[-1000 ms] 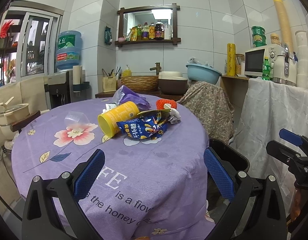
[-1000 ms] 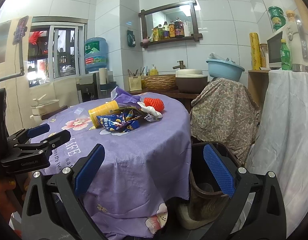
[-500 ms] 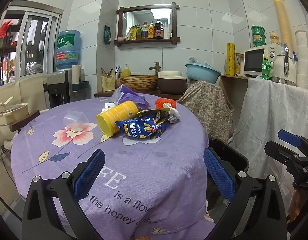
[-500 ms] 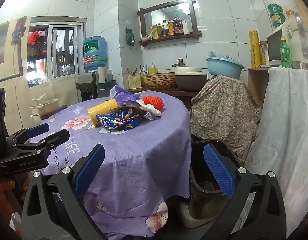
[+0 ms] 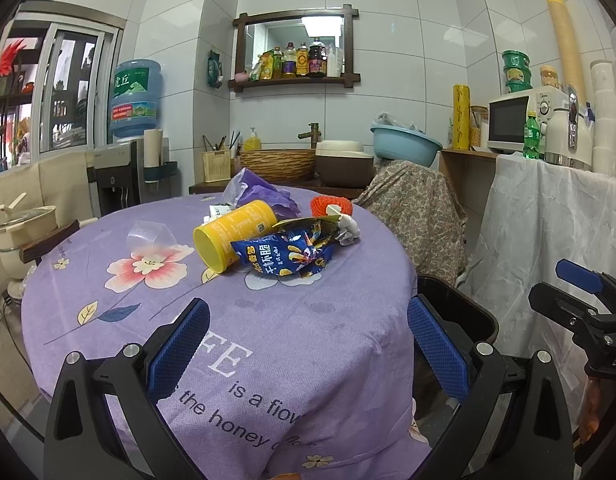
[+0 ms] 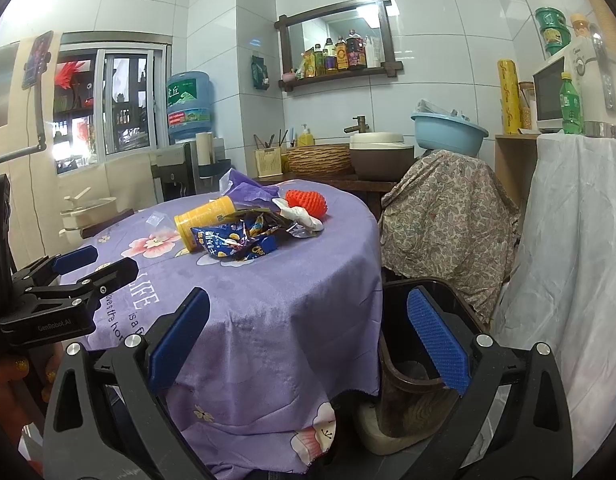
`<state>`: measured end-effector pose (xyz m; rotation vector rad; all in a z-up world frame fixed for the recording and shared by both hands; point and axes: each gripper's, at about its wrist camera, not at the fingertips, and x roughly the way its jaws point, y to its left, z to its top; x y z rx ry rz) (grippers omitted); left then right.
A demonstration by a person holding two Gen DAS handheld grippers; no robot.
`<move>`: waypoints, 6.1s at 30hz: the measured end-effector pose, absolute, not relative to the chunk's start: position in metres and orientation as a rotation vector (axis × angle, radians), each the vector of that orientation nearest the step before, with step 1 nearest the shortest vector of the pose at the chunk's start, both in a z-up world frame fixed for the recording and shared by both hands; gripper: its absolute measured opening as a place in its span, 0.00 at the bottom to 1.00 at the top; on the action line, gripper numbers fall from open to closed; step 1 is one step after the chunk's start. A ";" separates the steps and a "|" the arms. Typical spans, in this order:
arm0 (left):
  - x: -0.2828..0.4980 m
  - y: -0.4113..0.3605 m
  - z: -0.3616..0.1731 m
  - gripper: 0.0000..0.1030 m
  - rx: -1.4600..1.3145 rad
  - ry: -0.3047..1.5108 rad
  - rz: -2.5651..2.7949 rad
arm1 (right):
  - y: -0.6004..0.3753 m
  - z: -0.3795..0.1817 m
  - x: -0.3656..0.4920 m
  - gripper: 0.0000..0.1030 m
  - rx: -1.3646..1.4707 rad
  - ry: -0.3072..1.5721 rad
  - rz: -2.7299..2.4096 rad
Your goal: Collect trash
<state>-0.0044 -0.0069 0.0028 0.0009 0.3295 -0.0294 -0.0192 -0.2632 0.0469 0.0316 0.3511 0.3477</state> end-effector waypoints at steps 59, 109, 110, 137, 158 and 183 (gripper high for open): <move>0.047 0.047 -0.008 0.95 0.049 0.467 -0.064 | -0.211 0.012 0.082 0.95 0.076 0.602 0.575; 0.232 0.091 0.020 0.82 0.219 0.761 -0.252 | -0.149 -0.004 0.219 0.24 0.357 0.913 0.784; 0.238 0.089 0.019 0.82 0.214 0.776 -0.255 | -0.150 -0.002 0.215 0.24 0.349 0.904 0.785; 0.266 0.062 0.002 0.69 0.467 0.873 -0.188 | -0.157 0.010 0.191 0.24 0.242 0.814 0.775; 0.174 0.074 0.030 0.65 0.138 0.604 -0.200 | -0.198 0.026 0.153 0.24 0.211 0.690 0.829; 0.195 -0.146 0.025 0.65 0.137 0.563 -0.650 | -0.395 -0.073 0.265 0.24 0.102 0.979 0.171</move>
